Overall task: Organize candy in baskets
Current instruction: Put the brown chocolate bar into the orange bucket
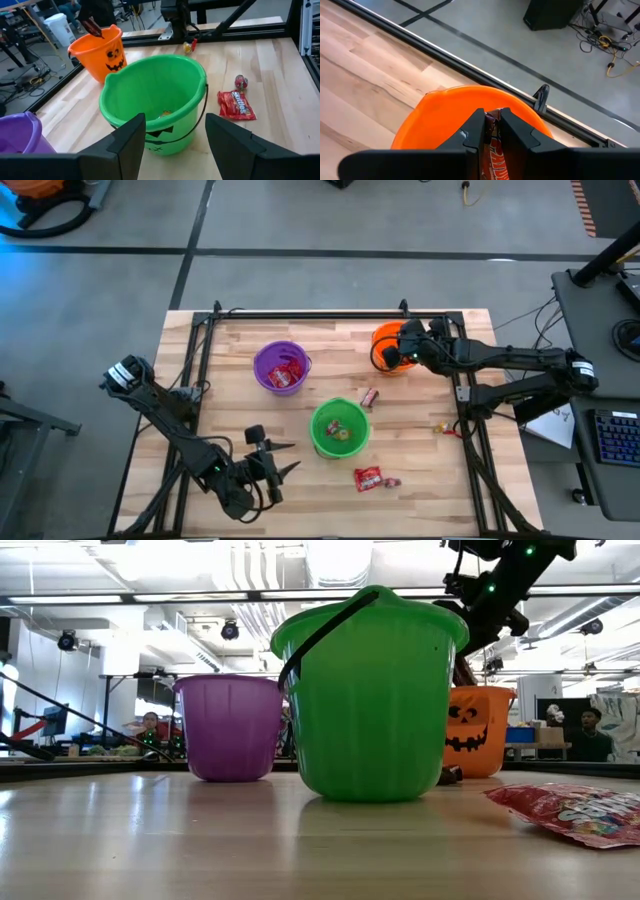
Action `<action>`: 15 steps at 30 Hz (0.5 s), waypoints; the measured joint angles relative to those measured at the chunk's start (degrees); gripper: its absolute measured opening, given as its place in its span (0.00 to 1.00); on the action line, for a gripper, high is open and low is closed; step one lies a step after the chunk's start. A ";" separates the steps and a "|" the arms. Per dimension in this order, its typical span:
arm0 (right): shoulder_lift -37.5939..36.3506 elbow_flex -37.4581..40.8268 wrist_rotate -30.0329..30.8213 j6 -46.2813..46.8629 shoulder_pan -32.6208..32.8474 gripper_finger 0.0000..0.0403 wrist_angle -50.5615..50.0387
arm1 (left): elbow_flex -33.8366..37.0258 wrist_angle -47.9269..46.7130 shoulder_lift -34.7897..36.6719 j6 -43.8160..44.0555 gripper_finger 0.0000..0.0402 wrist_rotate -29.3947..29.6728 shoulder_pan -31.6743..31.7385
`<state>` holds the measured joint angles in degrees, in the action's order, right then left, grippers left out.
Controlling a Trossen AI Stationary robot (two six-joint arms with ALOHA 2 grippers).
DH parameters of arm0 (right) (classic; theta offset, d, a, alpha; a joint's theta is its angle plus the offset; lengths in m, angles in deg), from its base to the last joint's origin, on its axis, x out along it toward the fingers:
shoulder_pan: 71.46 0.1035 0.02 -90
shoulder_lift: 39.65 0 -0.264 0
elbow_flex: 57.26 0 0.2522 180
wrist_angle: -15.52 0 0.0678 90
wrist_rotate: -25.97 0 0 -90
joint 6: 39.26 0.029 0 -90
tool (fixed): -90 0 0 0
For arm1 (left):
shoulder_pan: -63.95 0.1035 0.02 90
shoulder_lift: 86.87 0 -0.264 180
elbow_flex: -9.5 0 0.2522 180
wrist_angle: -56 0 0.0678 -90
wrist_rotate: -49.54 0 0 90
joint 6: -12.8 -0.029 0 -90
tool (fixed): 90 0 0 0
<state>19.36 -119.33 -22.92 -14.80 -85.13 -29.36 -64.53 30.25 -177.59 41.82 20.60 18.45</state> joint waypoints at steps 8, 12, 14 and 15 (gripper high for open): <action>0.01 0.00 0.00 0.00 0.00 0.11 0.03 | 0.00 0.00 -0.01 -0.01 0.47 0.04 0.31; 0.01 0.00 0.02 0.00 0.00 0.11 0.03 | 0.00 -0.01 -0.02 0.00 0.47 0.11 0.62; 0.01 0.00 0.01 -0.01 0.00 0.11 0.04 | 0.00 -0.02 -0.02 0.00 0.47 0.11 0.70; 0.01 0.00 0.02 -0.01 0.00 0.11 0.05 | 0.00 0.00 -0.02 0.00 0.47 0.11 0.75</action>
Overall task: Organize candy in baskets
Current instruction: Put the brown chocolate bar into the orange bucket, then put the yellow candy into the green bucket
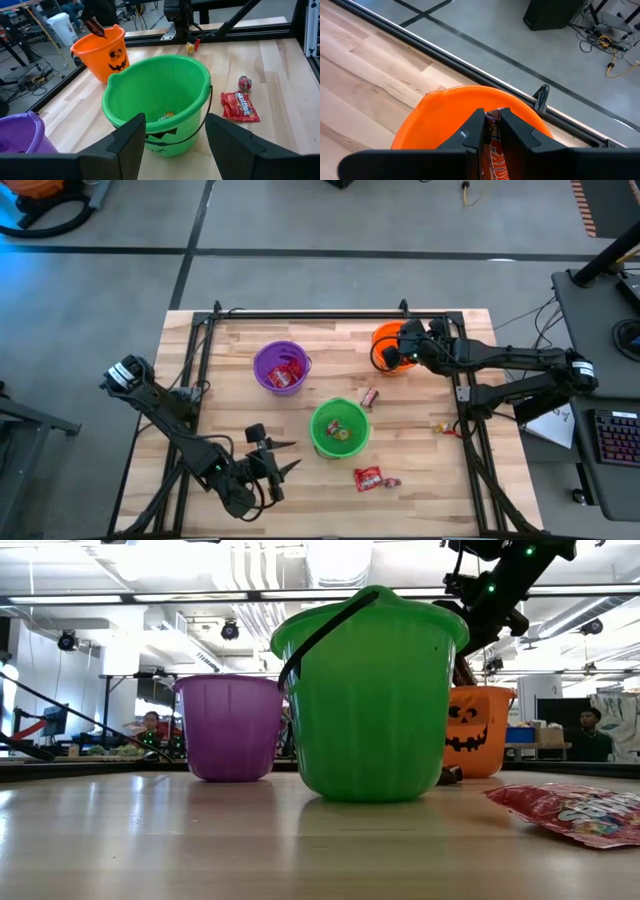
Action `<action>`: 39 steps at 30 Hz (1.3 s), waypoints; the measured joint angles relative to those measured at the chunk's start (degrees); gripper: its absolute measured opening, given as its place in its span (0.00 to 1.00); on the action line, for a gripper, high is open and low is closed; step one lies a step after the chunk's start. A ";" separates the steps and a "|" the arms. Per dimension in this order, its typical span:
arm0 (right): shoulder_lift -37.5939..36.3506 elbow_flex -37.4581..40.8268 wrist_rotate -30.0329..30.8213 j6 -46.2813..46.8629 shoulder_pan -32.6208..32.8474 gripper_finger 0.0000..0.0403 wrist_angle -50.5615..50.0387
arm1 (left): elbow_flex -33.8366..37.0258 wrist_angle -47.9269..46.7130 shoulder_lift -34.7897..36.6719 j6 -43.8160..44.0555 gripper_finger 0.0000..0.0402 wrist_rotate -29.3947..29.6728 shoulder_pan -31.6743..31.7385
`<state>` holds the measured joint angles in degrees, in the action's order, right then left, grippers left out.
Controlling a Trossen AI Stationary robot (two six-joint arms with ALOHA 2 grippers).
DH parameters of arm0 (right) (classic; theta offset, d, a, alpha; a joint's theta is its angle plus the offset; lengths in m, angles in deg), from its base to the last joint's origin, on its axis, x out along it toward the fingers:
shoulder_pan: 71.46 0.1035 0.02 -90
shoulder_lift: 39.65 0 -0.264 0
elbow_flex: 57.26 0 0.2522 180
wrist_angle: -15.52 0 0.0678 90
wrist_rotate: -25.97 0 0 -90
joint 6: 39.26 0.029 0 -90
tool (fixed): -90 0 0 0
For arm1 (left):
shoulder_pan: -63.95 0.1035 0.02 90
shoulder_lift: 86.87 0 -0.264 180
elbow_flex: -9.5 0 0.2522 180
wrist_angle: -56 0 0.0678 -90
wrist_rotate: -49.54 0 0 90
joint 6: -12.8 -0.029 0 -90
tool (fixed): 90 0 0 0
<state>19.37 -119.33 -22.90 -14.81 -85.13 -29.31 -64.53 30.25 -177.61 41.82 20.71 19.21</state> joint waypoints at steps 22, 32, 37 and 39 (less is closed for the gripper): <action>-0.32 0.00 0.39 0.77 0.02 0.52 0.00 | 0.00 -0.02 -0.02 0.00 0.47 -0.02 0.38; -3.62 -3.29 -12.79 1.93 0.02 0.58 -0.39 | 0.00 1.45 -0.02 -2.67 0.47 -4.96 1.33; -3.85 -5.55 -21.16 1.99 1.97 0.57 -0.44 | -0.02 4.18 -0.02 -9.91 0.47 -11.58 3.14; -3.80 -6.18 -23.22 2.03 3.47 0.56 -0.57 | -0.02 4.29 0.05 -12.64 0.47 -12.69 3.81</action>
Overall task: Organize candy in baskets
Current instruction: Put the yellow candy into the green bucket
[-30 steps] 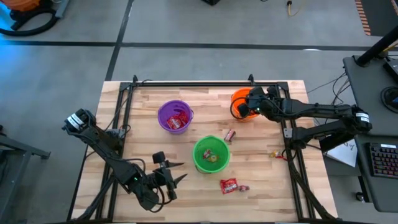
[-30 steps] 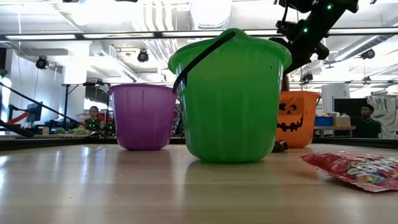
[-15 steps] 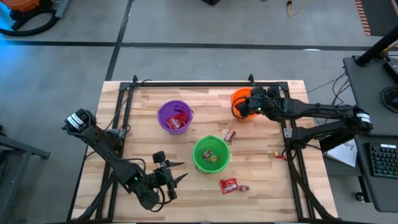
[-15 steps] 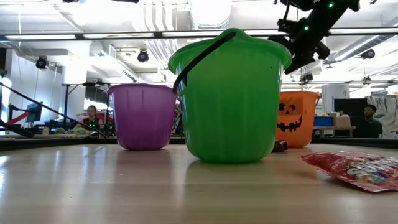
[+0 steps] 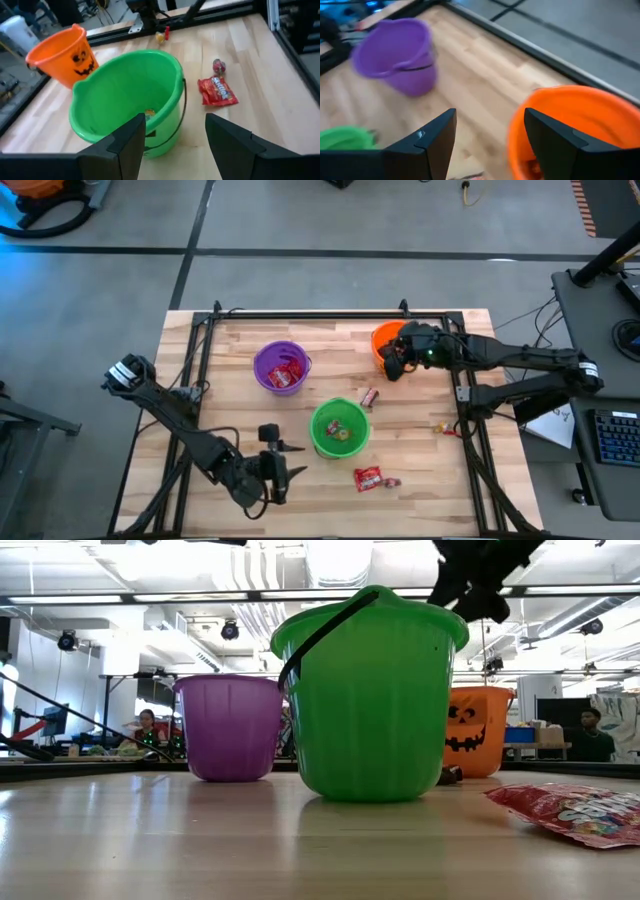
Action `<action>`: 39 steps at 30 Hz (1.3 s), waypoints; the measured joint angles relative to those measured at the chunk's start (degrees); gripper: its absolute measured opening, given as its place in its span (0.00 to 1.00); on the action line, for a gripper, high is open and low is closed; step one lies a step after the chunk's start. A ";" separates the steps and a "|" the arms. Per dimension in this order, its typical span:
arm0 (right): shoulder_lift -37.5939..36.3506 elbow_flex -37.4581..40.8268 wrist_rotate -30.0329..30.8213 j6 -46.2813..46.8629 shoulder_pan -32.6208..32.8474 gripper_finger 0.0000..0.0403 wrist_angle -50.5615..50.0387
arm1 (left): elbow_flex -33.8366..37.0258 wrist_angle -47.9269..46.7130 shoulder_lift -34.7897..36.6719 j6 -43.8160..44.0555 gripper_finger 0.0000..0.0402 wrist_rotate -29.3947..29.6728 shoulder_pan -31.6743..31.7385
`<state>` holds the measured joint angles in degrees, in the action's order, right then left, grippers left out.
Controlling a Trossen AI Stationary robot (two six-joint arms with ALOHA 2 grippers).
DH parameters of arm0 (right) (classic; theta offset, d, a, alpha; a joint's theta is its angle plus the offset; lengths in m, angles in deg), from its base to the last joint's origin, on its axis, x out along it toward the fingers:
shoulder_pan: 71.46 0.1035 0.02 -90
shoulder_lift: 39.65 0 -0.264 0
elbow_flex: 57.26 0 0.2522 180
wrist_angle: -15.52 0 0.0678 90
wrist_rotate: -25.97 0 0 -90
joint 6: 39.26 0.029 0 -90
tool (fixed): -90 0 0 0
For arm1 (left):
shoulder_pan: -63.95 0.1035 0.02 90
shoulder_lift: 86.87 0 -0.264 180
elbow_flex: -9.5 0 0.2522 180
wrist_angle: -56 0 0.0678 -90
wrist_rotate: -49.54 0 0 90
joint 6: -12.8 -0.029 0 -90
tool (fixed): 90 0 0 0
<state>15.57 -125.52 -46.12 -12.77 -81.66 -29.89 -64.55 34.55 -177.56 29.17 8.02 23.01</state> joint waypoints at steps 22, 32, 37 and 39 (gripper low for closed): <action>0.44 -8.11 -7.18 19.03 19.57 0.56 -16.56 | 15.85 12.41 14.85 -8.73 0.47 -7.60 4.62; 5.60 -8.00 -18.46 28.02 22.37 0.56 -24.93 | 21.48 19.61 20.52 -8.38 0.47 -3.90 4.84; 9.07 -8.00 -21.45 30.75 25.05 0.56 -31.73 | 20.52 19.38 20.23 -8.95 0.47 -3.75 4.95; 10.24 -8.00 -21.45 31.58 26.40 0.56 -33.85 | 20.29 19.22 19.82 -9.34 0.47 -2.77 4.95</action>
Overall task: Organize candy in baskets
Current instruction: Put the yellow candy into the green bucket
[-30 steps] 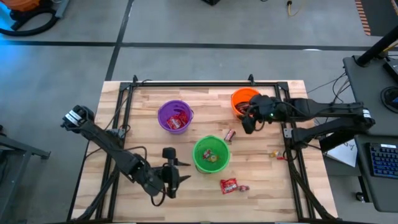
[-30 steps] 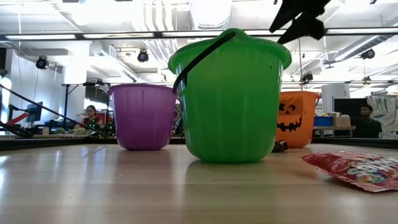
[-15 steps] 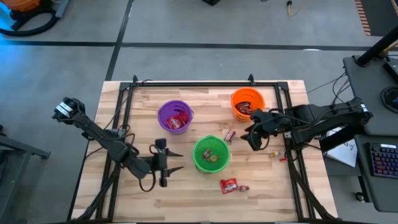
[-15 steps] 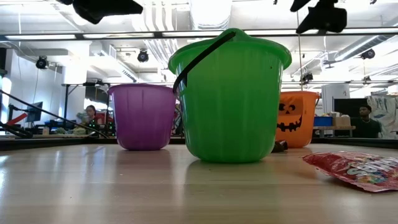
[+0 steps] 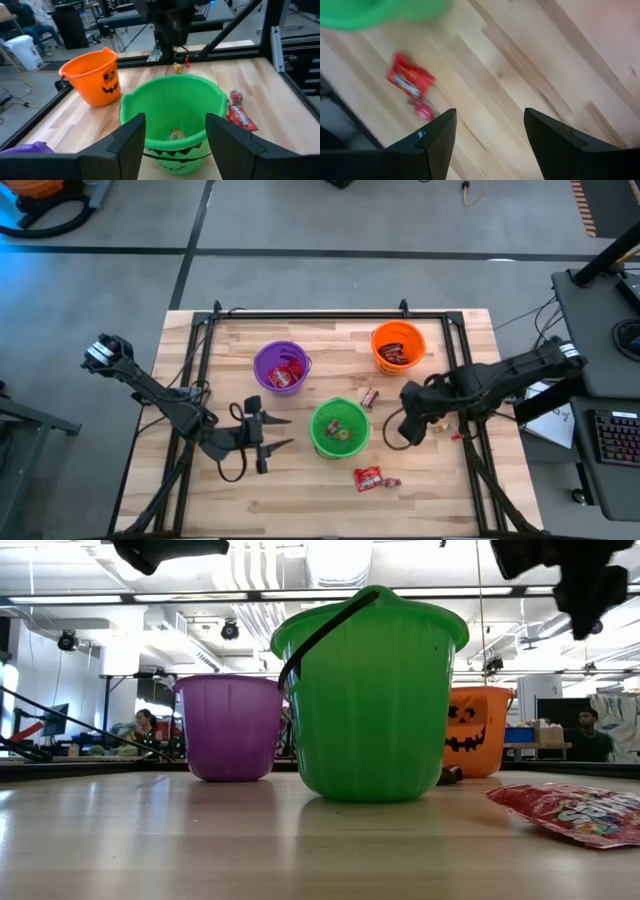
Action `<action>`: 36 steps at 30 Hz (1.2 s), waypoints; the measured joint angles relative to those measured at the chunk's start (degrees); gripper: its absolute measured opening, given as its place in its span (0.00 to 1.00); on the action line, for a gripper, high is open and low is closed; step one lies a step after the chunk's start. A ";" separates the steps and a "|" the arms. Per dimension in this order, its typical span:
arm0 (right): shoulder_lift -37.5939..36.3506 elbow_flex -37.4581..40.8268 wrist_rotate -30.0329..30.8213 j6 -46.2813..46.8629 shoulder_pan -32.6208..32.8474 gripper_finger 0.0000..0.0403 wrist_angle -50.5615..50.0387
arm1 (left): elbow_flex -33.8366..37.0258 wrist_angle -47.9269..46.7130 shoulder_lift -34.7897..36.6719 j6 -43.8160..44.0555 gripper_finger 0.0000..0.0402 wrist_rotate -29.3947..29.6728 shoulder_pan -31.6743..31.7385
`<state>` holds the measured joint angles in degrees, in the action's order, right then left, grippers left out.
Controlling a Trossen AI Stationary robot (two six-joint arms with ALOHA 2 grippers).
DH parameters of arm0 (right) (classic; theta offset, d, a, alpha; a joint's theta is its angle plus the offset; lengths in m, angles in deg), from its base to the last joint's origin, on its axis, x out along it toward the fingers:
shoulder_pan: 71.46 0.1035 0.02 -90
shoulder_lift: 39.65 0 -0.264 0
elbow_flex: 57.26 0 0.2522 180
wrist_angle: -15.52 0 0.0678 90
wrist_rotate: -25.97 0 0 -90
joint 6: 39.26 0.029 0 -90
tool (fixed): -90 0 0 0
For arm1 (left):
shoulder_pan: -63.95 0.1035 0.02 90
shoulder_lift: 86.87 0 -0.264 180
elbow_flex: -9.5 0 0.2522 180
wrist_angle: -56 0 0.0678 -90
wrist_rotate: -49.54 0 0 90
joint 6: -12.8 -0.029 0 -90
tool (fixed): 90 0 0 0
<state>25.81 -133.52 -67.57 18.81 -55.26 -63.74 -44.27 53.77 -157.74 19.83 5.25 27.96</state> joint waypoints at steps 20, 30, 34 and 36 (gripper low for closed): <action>5.05 14.70 -1.29 18.79 6.74 0.56 -4.57 | -0.42 0.01 -1.06 -0.58 0.47 1.80 0.33; 14.99 17.20 -2.49 7.41 4.51 0.56 -4.71 | -0.40 0.03 -1.06 -0.56 0.47 1.86 0.48; 18.71 17.42 -2.54 -3.38 4.07 0.56 -4.75 | -0.38 0.05 -1.06 -0.54 0.47 1.84 0.48; 20.65 17.42 -2.83 -9.29 4.03 0.56 -4.71 | -0.38 0.05 -1.06 -0.44 0.47 1.84 0.48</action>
<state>46.46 -116.10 -70.40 9.51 -51.23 -68.45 -44.64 53.82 -158.79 19.40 7.09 28.44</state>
